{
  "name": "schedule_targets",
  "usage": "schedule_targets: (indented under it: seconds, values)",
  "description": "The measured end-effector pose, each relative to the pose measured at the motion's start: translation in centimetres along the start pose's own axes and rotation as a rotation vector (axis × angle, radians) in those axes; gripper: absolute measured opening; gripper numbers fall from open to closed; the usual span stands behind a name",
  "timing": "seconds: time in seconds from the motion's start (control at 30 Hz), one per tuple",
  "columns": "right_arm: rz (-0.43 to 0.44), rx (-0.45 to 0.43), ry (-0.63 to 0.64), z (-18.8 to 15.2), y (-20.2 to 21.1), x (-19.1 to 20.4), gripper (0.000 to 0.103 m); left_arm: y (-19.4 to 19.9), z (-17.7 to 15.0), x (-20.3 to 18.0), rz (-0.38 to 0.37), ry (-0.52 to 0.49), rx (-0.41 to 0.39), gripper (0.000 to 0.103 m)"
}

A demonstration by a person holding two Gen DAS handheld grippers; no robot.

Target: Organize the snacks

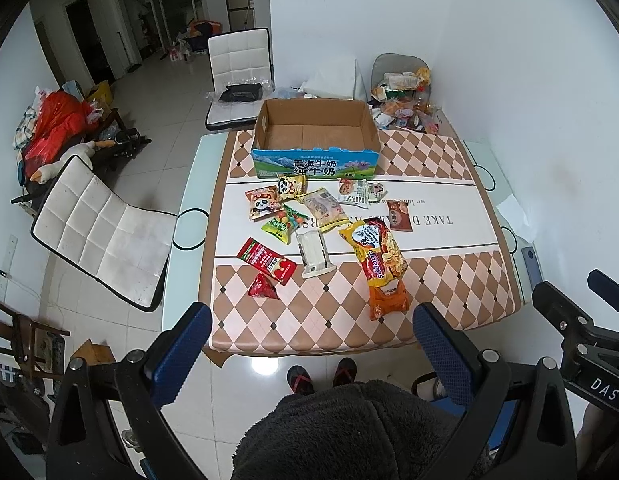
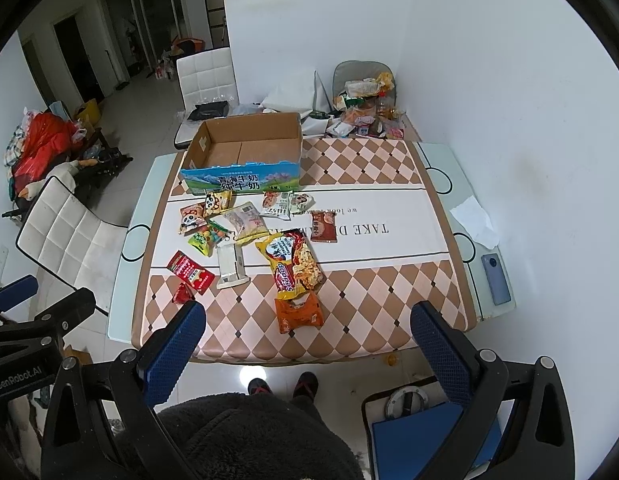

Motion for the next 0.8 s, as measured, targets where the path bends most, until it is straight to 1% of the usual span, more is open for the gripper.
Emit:
schedule_targets:
  seconds: [0.23,0.4,0.5,0.8]
  values:
    - [0.004,-0.005,0.005,0.4,0.3,0.4,0.103,0.6,0.9,0.3,-0.002,0.007,-0.009,0.103]
    - [0.009,-0.013,0.009,1.0,0.5,0.7,0.103,0.6,0.9,0.4,-0.002,0.005,-0.009,0.103]
    - [0.008,-0.013,0.008,0.7,0.5,0.7,0.103,0.7,0.9,0.4,-0.001,0.006,-0.011,0.103]
    - [0.028,-0.032,0.006,0.5,0.7,0.4,0.103,1.1,2.5,0.8,0.005,0.013,-0.028,0.103]
Point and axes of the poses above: each gripper's, at about its wrist camera, not at the fingertips, and y roughly against the way its jaws point, x to its left, z to its top, the point moved 6 cm from there along -y, roughly the way its jaws point, and after that the axes turned 2 degrees about -x, right-handed, at the moved point
